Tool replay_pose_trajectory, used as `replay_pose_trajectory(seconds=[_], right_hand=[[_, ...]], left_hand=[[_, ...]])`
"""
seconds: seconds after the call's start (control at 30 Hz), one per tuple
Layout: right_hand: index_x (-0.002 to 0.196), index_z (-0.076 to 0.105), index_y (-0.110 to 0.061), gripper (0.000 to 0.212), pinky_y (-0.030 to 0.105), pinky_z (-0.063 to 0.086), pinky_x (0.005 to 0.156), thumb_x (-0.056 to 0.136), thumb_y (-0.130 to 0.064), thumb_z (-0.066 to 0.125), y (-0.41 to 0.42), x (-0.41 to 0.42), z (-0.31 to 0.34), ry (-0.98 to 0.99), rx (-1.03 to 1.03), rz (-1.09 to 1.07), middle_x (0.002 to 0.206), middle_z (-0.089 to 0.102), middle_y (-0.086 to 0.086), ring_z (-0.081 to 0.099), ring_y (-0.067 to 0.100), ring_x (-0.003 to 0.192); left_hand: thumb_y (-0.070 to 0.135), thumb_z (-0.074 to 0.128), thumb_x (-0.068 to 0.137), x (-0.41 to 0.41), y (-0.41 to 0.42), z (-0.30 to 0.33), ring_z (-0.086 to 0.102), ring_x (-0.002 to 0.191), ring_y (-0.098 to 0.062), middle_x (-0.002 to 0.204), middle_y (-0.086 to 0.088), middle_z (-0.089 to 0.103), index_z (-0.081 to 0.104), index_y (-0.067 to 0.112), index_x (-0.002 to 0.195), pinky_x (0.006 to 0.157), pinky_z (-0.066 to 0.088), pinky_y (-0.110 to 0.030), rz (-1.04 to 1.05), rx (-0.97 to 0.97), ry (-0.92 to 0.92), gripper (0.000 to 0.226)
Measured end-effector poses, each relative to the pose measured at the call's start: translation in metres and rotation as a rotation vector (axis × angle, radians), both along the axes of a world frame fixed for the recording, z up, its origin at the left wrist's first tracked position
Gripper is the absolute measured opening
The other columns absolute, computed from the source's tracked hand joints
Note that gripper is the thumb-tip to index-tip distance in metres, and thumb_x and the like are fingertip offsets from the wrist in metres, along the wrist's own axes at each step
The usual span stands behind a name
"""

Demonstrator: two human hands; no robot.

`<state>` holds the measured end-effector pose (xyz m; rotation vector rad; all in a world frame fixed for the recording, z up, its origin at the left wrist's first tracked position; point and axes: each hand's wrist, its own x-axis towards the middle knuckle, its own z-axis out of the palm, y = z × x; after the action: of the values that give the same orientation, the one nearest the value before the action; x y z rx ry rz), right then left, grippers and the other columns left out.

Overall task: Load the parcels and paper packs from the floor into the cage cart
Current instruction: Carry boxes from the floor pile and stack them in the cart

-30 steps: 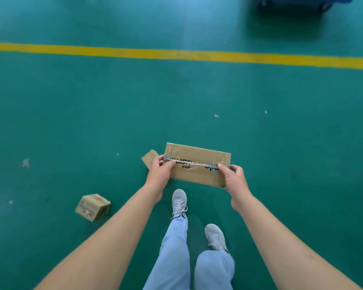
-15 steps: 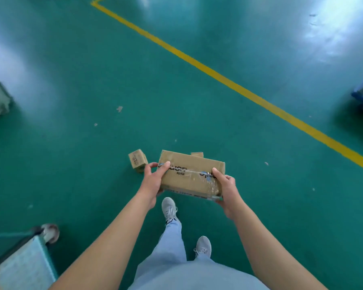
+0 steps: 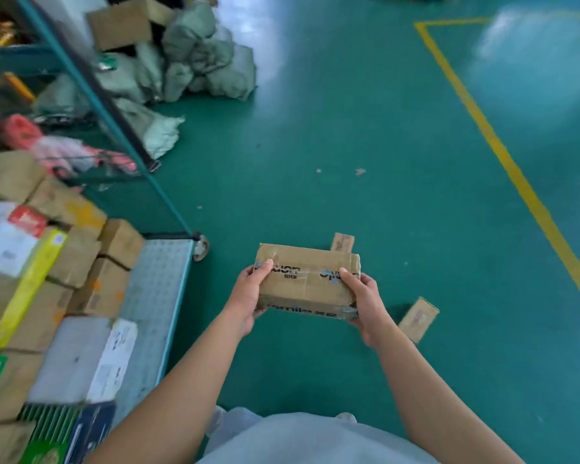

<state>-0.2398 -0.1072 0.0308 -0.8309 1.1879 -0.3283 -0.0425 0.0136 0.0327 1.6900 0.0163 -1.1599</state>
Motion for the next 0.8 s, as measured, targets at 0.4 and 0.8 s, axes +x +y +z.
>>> replay_pose_trajectory(seconds=[0.4,0.8], right_hand=[[0.136,0.045,-0.032,0.058,0.046,0.057,0.093,0.090,-0.053,0.073,0.152,0.257,0.012,0.022,-0.082,0.422,0.121,0.068,0.000,0.070,0.024,0.104],[0.119,0.053,-0.054,0.092,0.060,0.049,0.105,0.038,-0.088,0.082,0.301,0.455,-0.011,0.009,-0.127,0.774,0.135,0.062,-0.002,0.061,0.031,0.123]], left_hand=[[0.055,0.073,0.089,0.188,0.219,0.005,0.064,0.113,-0.027,0.125,-0.002,0.067,0.056,0.029,0.129,0.100,0.052,-0.052,0.480,-0.031,0.021,0.050],[0.044,0.071,0.095,0.316,0.404,0.006,0.064,0.101,-0.021,0.116,0.003,0.068,0.056,0.029,0.128,0.086,0.051,-0.042,0.831,-0.053,0.003,0.040]])
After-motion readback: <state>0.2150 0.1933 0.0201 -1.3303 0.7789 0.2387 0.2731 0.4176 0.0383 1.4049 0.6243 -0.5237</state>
